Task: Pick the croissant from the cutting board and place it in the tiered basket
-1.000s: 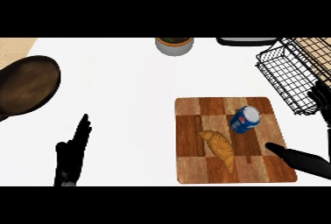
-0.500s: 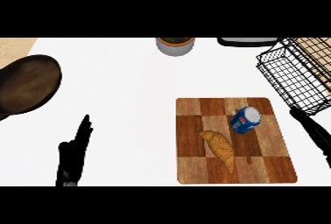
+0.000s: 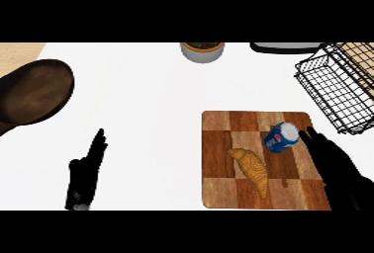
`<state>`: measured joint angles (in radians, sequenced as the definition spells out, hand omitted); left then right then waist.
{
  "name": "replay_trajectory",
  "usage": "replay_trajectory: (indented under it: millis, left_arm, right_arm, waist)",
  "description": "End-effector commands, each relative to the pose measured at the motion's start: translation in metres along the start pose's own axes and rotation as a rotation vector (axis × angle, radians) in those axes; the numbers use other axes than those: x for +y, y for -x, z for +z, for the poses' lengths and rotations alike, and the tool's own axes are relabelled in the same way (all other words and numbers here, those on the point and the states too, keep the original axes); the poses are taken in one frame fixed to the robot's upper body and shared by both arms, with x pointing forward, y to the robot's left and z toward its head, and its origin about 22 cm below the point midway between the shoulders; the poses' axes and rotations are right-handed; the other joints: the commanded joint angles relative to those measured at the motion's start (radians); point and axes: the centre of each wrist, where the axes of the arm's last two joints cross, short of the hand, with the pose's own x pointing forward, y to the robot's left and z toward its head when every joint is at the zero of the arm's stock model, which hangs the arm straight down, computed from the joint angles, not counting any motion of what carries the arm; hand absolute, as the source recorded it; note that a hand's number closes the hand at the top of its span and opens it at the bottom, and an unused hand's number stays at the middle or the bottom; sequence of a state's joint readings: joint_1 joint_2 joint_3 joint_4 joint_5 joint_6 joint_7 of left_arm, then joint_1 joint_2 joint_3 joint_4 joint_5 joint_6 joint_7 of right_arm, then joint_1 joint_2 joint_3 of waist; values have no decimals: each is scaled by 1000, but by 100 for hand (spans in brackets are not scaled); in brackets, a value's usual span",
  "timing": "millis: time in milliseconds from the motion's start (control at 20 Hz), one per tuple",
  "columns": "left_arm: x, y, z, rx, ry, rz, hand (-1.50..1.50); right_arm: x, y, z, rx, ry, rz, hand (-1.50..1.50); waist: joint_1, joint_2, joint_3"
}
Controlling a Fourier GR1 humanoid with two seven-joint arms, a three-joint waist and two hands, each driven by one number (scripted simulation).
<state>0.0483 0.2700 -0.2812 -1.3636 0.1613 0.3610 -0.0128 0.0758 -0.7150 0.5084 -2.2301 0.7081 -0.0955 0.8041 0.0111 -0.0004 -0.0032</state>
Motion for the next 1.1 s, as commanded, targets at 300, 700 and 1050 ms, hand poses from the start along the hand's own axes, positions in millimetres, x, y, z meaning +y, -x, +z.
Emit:
replay_trajectory:
  millis: [300,700,1050]
  left_arm:
    - [-3,-12,-13,-3,-10,-2,0]
    - [-2,6,6,7,7,1,0]
    - [4,-4,4,-2,-5,-8,0]
  right_arm:
    - [74,-43,-3,89,-20,233,-150]
    - [88,-82,-13,157,-100,289,-150]
    - [90,-104,-23,161,-155,299,-150]
  waist:
    - [-9,0,3]
    - [-7,0,3]
    - [-8,0,3]
